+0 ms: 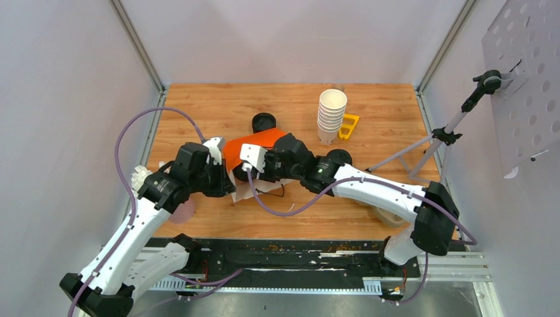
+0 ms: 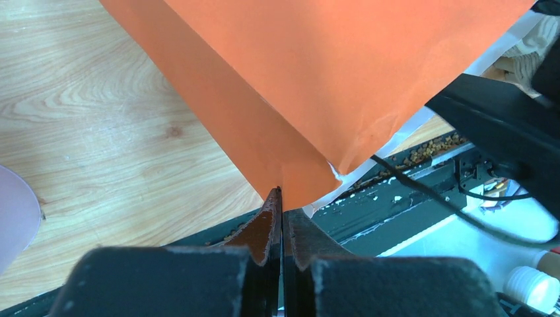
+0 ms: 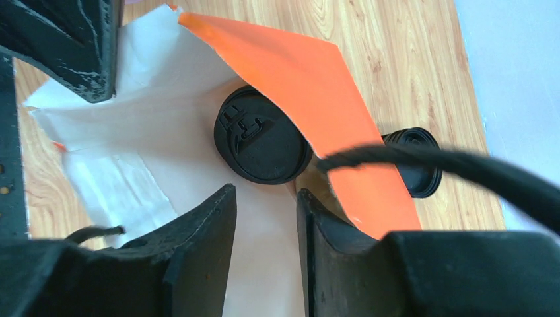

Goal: Pack the takeout coffee

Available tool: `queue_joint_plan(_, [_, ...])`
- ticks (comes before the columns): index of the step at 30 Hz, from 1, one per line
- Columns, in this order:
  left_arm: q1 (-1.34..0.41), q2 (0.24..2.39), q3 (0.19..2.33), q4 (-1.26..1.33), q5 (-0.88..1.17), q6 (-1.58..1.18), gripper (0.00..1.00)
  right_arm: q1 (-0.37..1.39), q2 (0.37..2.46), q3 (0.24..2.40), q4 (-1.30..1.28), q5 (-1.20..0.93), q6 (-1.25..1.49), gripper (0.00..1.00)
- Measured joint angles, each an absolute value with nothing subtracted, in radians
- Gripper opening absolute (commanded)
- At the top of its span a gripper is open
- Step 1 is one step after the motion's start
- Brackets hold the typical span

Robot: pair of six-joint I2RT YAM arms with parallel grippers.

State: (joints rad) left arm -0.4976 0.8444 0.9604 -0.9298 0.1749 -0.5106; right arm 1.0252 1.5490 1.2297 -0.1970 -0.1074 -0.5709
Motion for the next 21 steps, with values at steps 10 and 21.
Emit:
queue_joint_plan(10, [-0.498,0.849,0.98,-0.928,0.186,-0.511,0.0,1.018,1.42,1.229,-0.305,-0.12,-0.442,0.43])
queue_joint_plan(21, [-0.499,0.848,0.989,-0.922,0.205,-0.512,0.0,1.018,1.24,1.203,-0.374,-0.123,-0.294,0.53])
